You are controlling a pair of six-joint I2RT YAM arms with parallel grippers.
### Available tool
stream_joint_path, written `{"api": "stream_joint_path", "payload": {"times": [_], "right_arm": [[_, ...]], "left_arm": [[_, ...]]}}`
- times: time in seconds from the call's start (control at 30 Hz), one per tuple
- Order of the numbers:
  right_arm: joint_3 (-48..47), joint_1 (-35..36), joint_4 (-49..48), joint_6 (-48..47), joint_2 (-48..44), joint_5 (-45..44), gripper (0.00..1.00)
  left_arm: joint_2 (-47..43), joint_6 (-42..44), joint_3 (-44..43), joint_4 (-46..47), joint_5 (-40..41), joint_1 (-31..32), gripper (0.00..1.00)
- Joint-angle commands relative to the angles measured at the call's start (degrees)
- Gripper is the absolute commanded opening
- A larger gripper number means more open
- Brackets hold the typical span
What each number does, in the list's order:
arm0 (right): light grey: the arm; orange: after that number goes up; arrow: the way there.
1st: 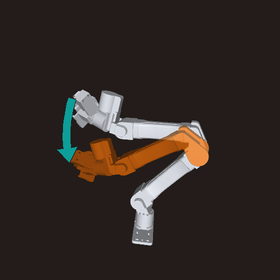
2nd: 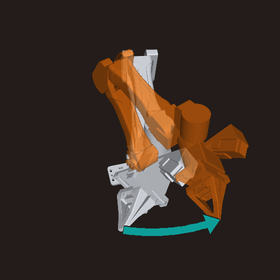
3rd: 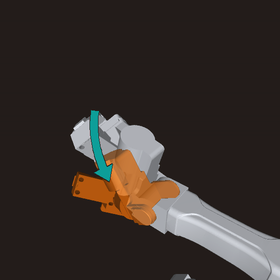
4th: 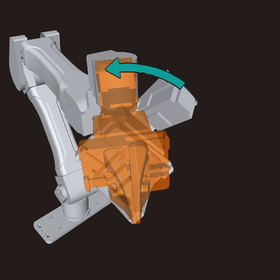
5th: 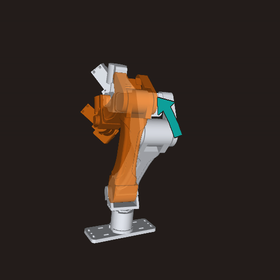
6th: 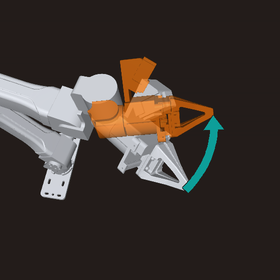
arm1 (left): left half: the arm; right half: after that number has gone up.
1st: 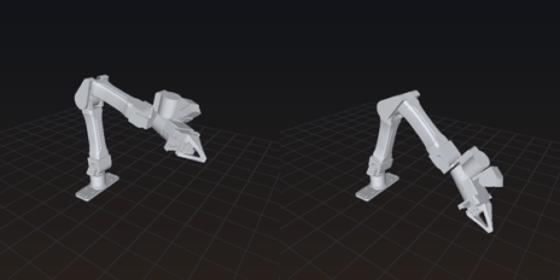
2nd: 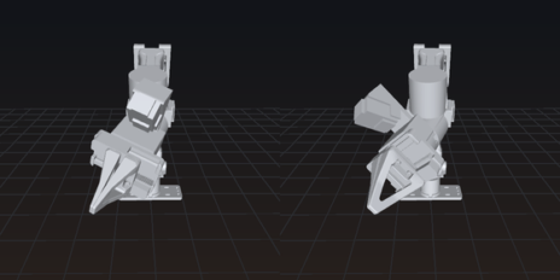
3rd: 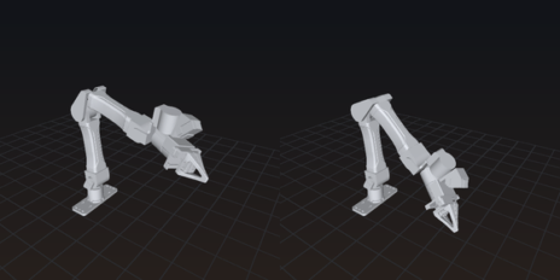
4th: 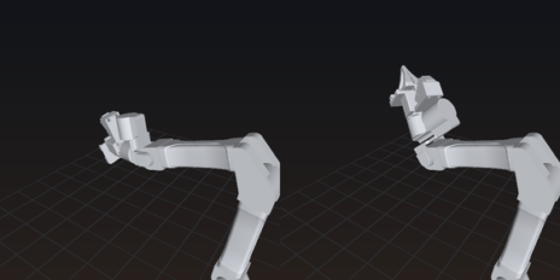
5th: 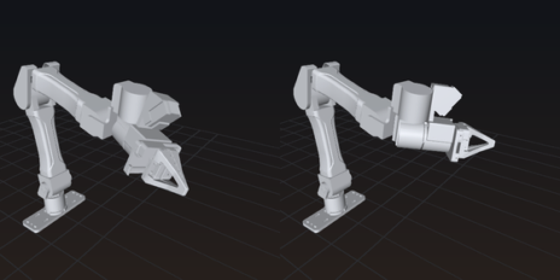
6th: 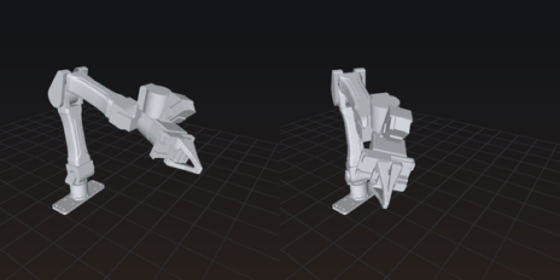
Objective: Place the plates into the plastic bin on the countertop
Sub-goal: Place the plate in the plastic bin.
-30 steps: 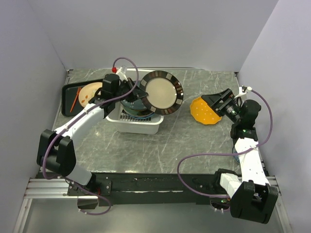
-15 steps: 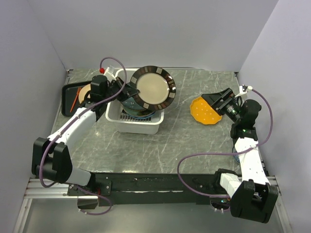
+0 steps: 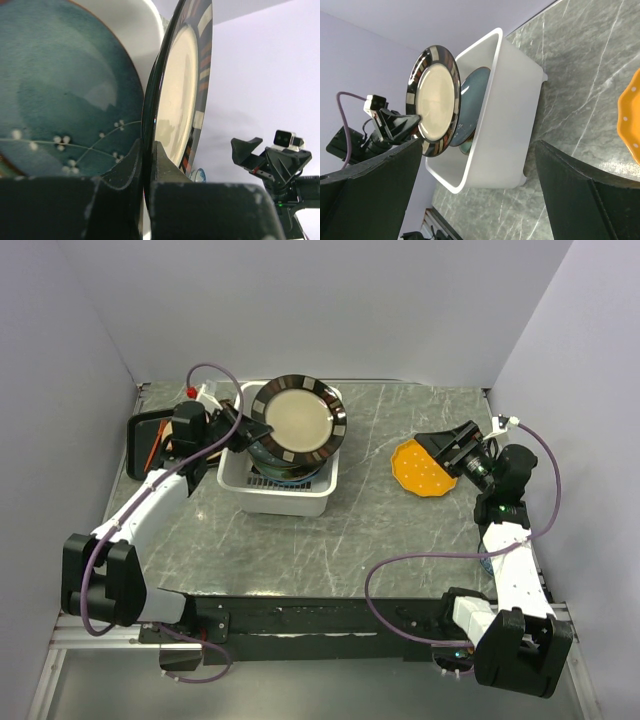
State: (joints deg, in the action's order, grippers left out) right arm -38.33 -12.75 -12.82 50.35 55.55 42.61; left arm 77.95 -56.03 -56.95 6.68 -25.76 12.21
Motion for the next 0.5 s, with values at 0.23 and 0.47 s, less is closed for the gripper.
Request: {"api": "stream_joint_path", "payload": {"times": [0.23,0.47], "right_arm": [[-0.6,-0.1,-2.8,0.1,0.5,-0.7,1.0],[-0.6,0.0,-3.0,0.2,0.6,-0.4,1.0]], "left_arm": [[-3.4,-4.7,1.4,14.0,-3.6,-3.2,0.01],[-2.3,-5.0,2.0,14.4,-4.6,-3.9,0.01]]}}
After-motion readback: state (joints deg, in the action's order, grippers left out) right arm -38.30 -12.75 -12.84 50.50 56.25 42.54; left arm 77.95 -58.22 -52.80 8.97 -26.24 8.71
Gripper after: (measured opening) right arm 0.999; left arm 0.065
